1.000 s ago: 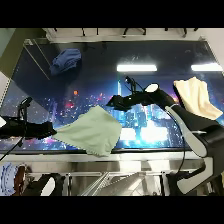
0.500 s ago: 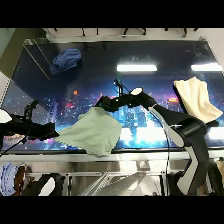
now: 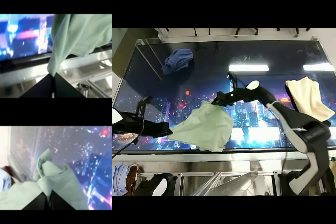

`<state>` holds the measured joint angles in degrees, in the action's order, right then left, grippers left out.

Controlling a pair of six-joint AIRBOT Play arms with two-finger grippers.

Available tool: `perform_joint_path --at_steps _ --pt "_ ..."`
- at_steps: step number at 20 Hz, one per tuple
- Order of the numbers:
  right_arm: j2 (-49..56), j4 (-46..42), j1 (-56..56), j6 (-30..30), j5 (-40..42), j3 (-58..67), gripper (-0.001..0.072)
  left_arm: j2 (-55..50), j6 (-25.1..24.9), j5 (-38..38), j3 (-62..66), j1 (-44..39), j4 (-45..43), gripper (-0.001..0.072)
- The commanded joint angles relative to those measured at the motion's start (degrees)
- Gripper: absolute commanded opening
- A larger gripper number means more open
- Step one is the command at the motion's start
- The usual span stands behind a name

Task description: Fold the shirts.

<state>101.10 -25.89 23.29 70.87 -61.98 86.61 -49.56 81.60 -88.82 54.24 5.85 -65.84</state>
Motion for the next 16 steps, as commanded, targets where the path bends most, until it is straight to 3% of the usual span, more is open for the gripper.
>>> perform_joint_path --at_steps 1,5,8,11,14,16 --pt "-14.67 -21.99 0.81 12.85 -4.39 0.09 0.0031 2.14 -0.11 2.93 12.66 -4.79 -0.22 0.0014" --pt "-35.23 -41.05 3.80 29.44 -4.35 0.09 0.0031 -2.12 0.15 0.26 37.42 -7.17 -0.57 0.0014" --pt "-46.75 -45.57 7.15 36.46 -5.46 0.09 0.0031 -5.97 0.63 -1.66 54.84 -10.14 -0.63 0.0013" --pt "-51.10 -46.64 11.89 42.21 -10.01 0.09 0.0031 -9.31 1.73 -9.31 66.42 -13.07 -0.66 0.0013" --pt "-48.48 -53.44 17.68 44.09 -11.02 0.07 0.0031 -9.38 2.01 -13.14 63.52 -13.77 -1.25 0.0012" --pt "-43.45 -59.54 19.58 44.04 -10.84 0.04 0.0032 -7.82 1.86 -12.17 54.55 -13.77 -7.93 0.0012"
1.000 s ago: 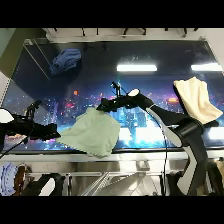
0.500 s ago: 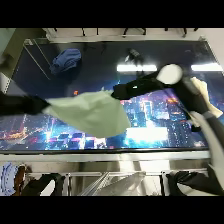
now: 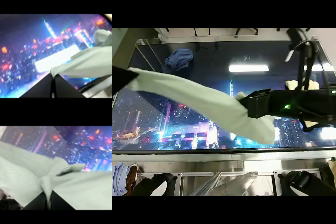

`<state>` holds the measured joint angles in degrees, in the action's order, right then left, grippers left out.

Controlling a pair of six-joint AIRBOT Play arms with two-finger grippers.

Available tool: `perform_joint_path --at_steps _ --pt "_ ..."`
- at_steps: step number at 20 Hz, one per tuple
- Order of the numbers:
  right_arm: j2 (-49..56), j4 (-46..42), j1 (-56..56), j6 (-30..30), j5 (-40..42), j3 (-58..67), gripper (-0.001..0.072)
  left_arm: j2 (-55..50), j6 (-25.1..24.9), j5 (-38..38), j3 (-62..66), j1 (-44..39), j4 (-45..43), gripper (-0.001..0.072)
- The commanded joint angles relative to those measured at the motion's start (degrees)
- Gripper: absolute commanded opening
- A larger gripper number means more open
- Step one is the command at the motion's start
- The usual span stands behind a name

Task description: Fold the shirts.

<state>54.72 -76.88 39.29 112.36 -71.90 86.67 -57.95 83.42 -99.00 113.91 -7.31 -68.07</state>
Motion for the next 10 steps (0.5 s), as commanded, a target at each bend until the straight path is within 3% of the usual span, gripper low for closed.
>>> perform_joint_path --at_steps 1,6,7,8,9,10 --pt "6.16 -10.88 3.80 2.54 -0.09 -0.09 0.0032 0.76 0.00 -0.83 -9.29 -0.61 -9.31 0.0013" --pt "26.67 -9.57 3.74 3.43 18.67 -0.09 0.0041 -9.66 -3.32 9.40 -21.51 -0.61 -16.50 0.0013" --pt "30.29 -6.84 3.74 3.41 22.18 -0.09 0.0110 -13.62 -3.45 9.40 -21.70 -0.11 -19.61 0.0013" --pt "33.16 -3.93 3.74 3.41 24.68 -0.09 0.0456 -18.08 -2.69 8.59 -20.94 1.16 -21.31 0.0013" --pt "35.58 -0.17 3.72 3.06 26.67 -0.04 0.0706 -22.01 -1.33 8.57 -19.74 3.26 -21.22 0.0013" --pt "36.70 3.34 3.48 0.46 26.69 -0.02 0.0706 -25.97 -0.09 8.41 -17.88 5.38 -20.74 0.0013"
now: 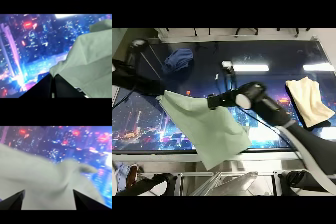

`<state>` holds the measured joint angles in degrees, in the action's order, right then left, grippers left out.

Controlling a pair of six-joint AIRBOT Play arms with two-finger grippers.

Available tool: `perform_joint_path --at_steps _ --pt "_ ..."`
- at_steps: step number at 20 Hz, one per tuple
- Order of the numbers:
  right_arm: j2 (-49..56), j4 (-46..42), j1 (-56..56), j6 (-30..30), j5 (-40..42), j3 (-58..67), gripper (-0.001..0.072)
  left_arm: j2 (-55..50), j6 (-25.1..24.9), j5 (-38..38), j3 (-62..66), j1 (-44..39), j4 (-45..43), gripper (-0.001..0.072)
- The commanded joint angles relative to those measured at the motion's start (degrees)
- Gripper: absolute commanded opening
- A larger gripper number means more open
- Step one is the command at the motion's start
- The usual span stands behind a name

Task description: Fold the shirts.

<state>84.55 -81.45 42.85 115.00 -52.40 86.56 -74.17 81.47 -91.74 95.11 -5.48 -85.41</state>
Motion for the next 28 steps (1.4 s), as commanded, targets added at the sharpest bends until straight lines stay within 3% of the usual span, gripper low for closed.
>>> perform_joint_path --at_steps 1,3,9,11,16,23,28 --pt "6.82 9.99 -0.70 -5.01 5.75 0.09 0.0706 -12.94 3.23 0.87 2.86 5.90 -3.43 0.0013" --pt "4.24 10.10 -3.28 -9.03 0.04 0.09 0.0706 -18.73 6.36 0.94 7.67 11.47 -2.36 0.0013" --pt "-7.37 10.80 -18.53 -16.39 -19.10 0.07 0.0706 -30.69 4.59 1.81 18.43 23.87 15.63 0.0032" --pt "-8.76 10.80 -22.34 -18.64 -22.53 0.07 0.0706 -30.62 4.90 1.95 17.99 25.51 20.74 0.0652" --pt "-8.87 10.84 -26.45 -19.87 -23.96 0.00 0.0706 -20.76 5.22 0.59 7.67 27.43 19.41 0.0668" --pt "-8.83 15.98 -26.32 -22.38 -18.73 -2.47 0.0705 7.65 7.69 1.27 -37.99 20.17 19.52 0.0668" --pt "-8.83 24.96 -26.32 -26.12 -16.44 -4.72 0.0704 16.39 13.33 3.08 -59.19 13.27 19.58 0.0668"
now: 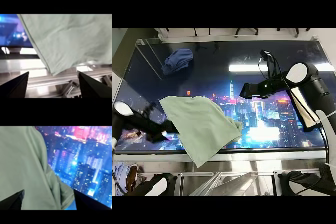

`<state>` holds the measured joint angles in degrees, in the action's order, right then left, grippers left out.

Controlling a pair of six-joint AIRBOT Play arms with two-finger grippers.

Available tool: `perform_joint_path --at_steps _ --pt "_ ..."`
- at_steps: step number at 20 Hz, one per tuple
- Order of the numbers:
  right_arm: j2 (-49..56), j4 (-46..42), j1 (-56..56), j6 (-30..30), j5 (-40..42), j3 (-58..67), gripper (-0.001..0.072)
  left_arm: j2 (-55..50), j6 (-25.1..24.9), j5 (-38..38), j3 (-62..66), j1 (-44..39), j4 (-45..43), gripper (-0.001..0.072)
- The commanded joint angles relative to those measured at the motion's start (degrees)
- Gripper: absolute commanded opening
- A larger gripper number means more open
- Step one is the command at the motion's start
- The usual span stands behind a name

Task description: Fold the shirts.

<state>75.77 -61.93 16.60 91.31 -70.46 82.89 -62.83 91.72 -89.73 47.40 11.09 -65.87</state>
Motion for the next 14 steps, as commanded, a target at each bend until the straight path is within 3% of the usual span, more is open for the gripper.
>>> perform_joint_path --at_steps 1,5,10,14 --pt "-0.04 6.58 -0.04 -3.17 1.64 -1.05 0.0704 5.31 3.56 1.68 -13.60 -3.78 0.02 0.0668" --pt "-0.11 9.66 -0.02 -4.61 1.60 -1.05 0.0703 2.05 2.49 4.85 -19.30 -3.78 1.11 0.0669" --pt "-0.11 10.80 0.04 -4.57 1.57 -1.05 0.0702 -4.79 -3.89 15.10 -22.14 -3.80 12.66 0.0669" --pt "-0.11 10.80 0.04 -4.57 1.53 -1.05 0.0702 -7.69 -6.47 18.27 -22.12 -3.78 13.42 0.0668"
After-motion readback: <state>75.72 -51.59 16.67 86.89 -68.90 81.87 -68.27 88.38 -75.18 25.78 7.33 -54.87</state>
